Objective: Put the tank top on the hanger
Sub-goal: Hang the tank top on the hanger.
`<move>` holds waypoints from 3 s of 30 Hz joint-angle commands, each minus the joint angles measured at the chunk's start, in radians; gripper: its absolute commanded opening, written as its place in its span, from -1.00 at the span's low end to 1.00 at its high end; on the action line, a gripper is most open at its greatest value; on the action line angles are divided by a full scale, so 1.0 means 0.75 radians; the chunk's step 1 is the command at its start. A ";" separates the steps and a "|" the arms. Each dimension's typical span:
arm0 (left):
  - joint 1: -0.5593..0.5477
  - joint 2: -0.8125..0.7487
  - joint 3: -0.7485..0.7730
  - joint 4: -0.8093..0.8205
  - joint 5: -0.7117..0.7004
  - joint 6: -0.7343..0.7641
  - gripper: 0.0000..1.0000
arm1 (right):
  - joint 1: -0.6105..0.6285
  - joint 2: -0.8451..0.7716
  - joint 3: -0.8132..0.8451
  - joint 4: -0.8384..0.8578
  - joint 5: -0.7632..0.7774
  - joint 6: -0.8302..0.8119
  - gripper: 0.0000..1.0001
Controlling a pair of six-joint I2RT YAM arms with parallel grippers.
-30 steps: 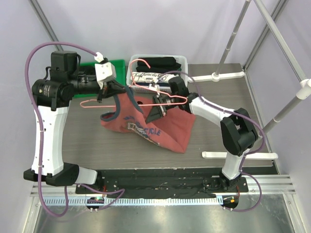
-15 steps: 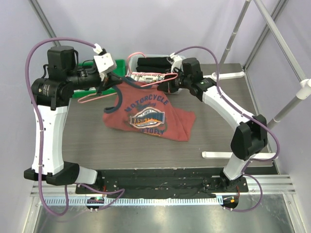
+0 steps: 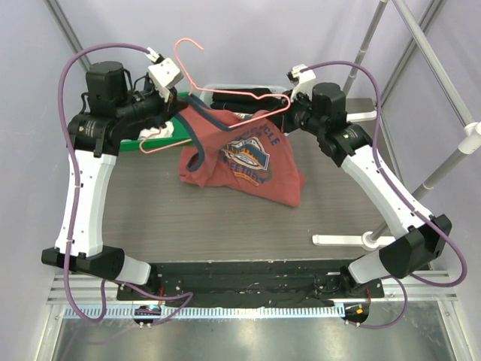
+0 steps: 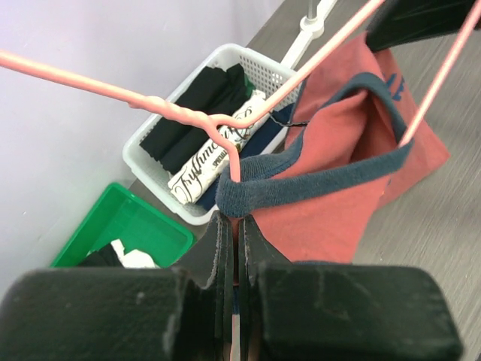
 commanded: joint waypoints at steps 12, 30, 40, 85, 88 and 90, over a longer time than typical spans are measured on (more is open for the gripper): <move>-0.001 0.000 -0.071 0.268 -0.169 -0.131 -1.00 | 0.046 -0.171 -0.405 0.060 -0.502 -0.246 -0.46; -0.001 -0.045 -0.102 0.192 -0.176 0.012 -1.00 | -0.153 -0.128 -0.194 -0.089 -0.231 -0.083 0.60; -0.001 -0.118 -0.083 0.045 -0.051 0.237 -1.00 | -0.177 -0.001 -0.079 -0.108 0.012 -0.005 0.61; -0.017 -0.906 -1.178 -0.070 0.352 1.133 -1.00 | 0.189 0.827 0.240 -0.523 -0.372 -0.028 0.52; -0.017 -0.898 -1.167 -0.058 0.354 1.104 -1.00 | 0.228 0.823 0.215 -0.541 -0.376 -0.066 0.49; -0.019 -0.898 -1.167 -0.056 0.358 1.098 -1.00 | 0.262 0.829 0.211 -0.548 -0.382 -0.083 0.48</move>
